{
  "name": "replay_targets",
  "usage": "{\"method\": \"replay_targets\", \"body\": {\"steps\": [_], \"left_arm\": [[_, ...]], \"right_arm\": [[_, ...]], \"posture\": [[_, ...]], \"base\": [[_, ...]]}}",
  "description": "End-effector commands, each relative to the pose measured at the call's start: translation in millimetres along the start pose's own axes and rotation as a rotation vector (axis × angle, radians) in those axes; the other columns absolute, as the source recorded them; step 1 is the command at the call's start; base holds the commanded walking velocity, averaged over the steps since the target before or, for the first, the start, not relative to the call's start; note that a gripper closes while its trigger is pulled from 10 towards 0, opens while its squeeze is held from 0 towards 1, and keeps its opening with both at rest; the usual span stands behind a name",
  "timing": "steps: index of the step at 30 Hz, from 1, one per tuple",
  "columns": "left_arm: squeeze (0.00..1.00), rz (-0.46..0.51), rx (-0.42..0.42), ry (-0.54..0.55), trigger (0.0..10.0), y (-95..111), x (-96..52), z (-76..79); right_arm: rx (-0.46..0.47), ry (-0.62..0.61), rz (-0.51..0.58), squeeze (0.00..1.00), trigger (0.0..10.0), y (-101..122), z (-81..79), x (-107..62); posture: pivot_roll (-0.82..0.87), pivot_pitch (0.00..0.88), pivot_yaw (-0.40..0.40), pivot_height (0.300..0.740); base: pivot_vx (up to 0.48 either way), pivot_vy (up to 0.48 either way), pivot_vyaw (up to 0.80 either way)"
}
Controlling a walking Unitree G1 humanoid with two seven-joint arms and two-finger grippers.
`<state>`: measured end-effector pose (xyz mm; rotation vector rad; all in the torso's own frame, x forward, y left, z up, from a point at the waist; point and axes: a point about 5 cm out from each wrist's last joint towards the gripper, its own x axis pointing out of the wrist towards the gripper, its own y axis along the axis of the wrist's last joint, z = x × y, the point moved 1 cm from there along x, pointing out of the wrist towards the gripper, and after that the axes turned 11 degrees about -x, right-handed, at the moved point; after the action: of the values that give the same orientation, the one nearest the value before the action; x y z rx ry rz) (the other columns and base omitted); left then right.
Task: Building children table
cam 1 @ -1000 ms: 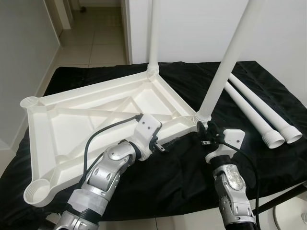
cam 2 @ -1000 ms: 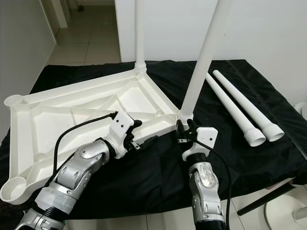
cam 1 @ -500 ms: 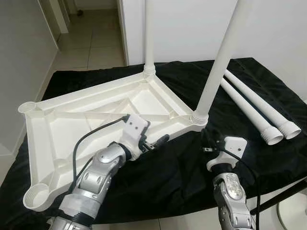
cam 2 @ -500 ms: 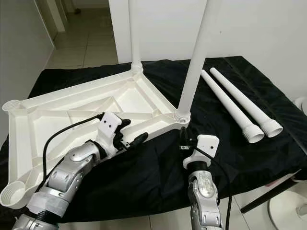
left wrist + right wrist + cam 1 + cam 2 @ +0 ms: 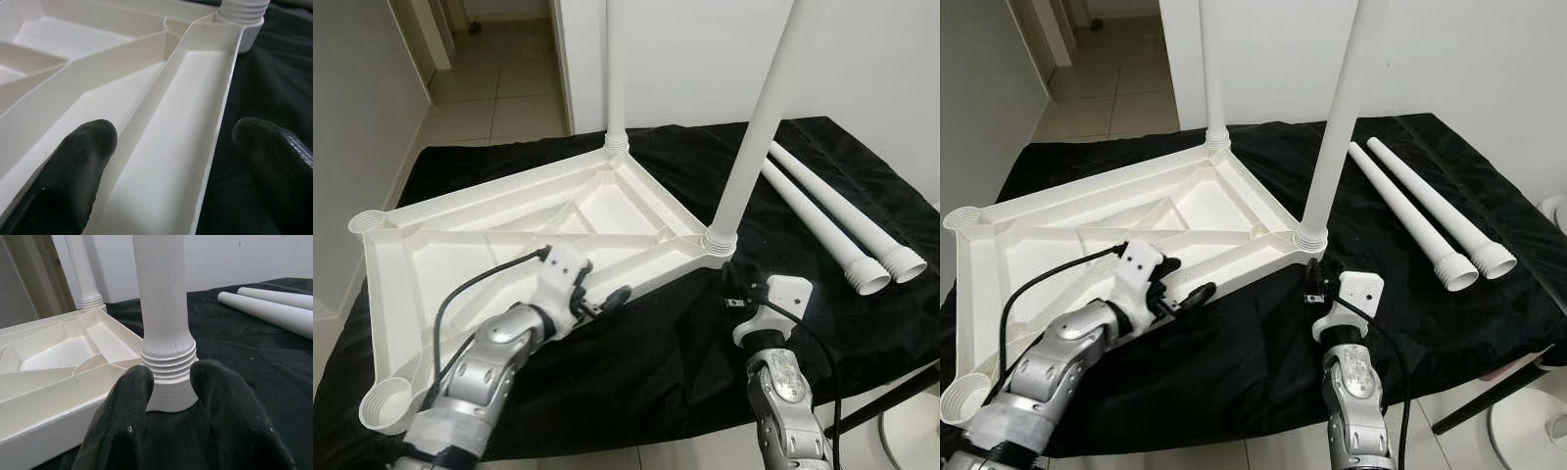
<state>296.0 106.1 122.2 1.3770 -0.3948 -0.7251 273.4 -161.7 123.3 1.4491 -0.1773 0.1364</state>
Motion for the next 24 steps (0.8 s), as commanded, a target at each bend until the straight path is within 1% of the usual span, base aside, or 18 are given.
{"method": "replay_targets", "body": {"steps": [1, 3, 5, 7, 8, 9, 11, 15, 17, 21, 24], "left_arm": [[0.0, -0.019, -0.017, -0.125, 10.0, 1, -6.3, 5.5], [0.0, -0.019, -0.017, -0.125, 10.0, 1, -6.3, 5.5], [0.0, -0.024, -0.033, -0.187, 10.0, 1, -15.3, 7.9], [0.0, -0.024, -0.033, -0.187, 10.0, 1, -15.3, 7.9], [0.0, -0.049, -0.044, -0.238, 10.0, -1, -22.9, 10.1], [0.0, -0.049, -0.044, -0.238, 10.0, -1, -22.9, 10.1], [0.0, -0.067, -0.059, -0.283, 10.0, -3, -29.5, 12.3], [0.0, -0.073, -0.066, -0.301, 10.0, -3, -32.0, 13.4], [0.0, -0.102, -0.057, -0.327, 10.0, -7, -37.0, 15.2], [0.0, -0.123, -0.037, -0.317, 10.0, -10, -39.3, 15.2], [0.0, -0.143, -0.046, -0.32, 10.0, -12, -41.0, 15.9]], "right_arm": [[-0.001, 0.011, -0.023, 0.0, 10.0, -4, -3.1, -0.7], [-0.001, 0.011, -0.023, 0.0, 10.0, -4, -3.1, -0.7], [-0.005, 0.01, -0.028, 0.0, 10.0, -6, -2.8, -1.2], [-0.005, 0.01, -0.028, 0.0, 10.0, -6, -2.8, -1.2], [-0.007, 0.01, -0.033, 0.0, 10.0, -7, -2.7, -1.3], [-0.007, 0.01, -0.033, 0.0, 10.0, -7, -2.7, -1.3], [-0.009, 0.011, -0.039, 0.0, 10.0, -9, -2.8, -2.1], [-0.009, 0.011, -0.041, 0.0, 10.0, -9, -2.8, -2.4], [-0.01, 0.013, -0.049, 0.0, 10.0, -11, -3.1, -3.5], [-0.01, 0.014, -0.055, 0.0, 10.0, -13, -3.2, -4.3], [-0.011, 0.014, -0.054, 0.0, 10.0, -13, -3.7, -3.9]], "posture": [[-0.1, 0.0, 0.057, 0.74], [-0.1, 0.0, 0.057, 0.74], [-0.1, 0.0, 0.058, 0.74], [-0.1, 0.0, 0.058, 0.74], [-0.1, 0.0, 0.054, 0.74], [-0.1, 0.0, 0.054, 0.74], [-0.1, 0.0, 0.053, 0.74], [-0.1, 0.0, 0.053, 0.74], [-0.1, 0.0, 0.051, 0.74], [-0.09, 0.0, 0.047, 0.74], [-0.09, 0.0, 0.046, 0.74]], "base": [[0.0, 0.0, 0.0], [0.0, 0.0, 0.0], [0.0, 0.0, 0.0], [0.0, 0.0, 0.0], [0.0, 0.0, 0.0], [0.0, 0.0, 0.0], [0.0, 0.0, 0.0], [0.0, 0.0, 0.0], [0.0, 0.0, 0.0], [0.0, 0.0, 0.0], [0.0, 0.0, 0.0]]}}
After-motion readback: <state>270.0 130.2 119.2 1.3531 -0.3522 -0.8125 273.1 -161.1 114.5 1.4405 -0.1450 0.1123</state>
